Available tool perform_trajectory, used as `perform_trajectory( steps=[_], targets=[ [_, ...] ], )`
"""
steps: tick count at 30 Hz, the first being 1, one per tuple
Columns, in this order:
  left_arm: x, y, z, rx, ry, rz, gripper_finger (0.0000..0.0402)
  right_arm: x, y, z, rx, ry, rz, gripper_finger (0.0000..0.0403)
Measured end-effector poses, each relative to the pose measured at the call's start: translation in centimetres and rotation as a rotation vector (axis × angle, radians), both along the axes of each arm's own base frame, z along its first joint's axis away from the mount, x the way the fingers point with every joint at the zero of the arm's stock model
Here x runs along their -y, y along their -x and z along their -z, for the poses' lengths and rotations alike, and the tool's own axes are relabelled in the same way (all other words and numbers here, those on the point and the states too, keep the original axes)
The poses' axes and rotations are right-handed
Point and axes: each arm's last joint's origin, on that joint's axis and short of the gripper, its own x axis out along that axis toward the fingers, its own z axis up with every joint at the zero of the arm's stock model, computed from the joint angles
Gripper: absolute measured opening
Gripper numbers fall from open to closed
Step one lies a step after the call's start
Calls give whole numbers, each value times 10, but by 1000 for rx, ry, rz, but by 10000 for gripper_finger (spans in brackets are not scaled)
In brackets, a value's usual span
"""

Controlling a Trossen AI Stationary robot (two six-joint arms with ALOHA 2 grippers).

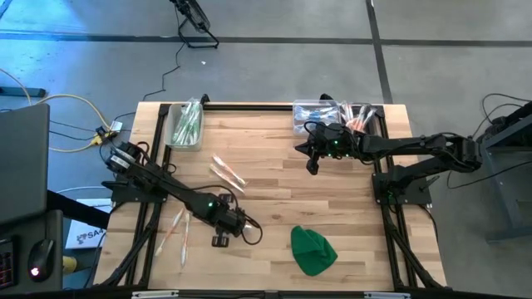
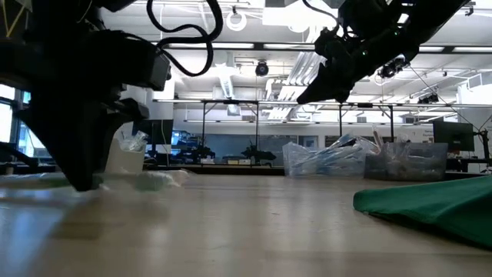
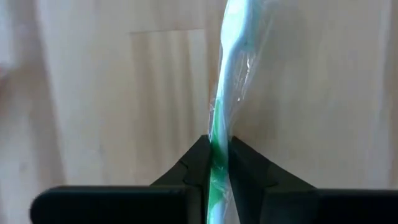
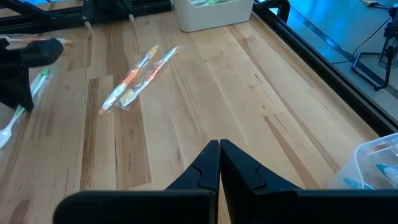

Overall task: Pick & Place Toothbrushes
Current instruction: Put the green toothbrush into the gray bin

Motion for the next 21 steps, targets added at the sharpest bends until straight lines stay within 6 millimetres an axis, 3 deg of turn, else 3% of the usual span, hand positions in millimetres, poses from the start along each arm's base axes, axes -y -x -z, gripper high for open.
perform_trajectory(
  steps=[7,14,21],
  targets=[
    [-9,-3,-17,-61,-72,-85,14,0,0,0,-4,1,-2,4],
    [-29,-8,-36,-144,-102,-190,15,0,0,1,-16,19,-13,4],
    [-57,4,-58,-263,-222,-304,16,0,1,1,-19,18,-13,4]
  ],
)
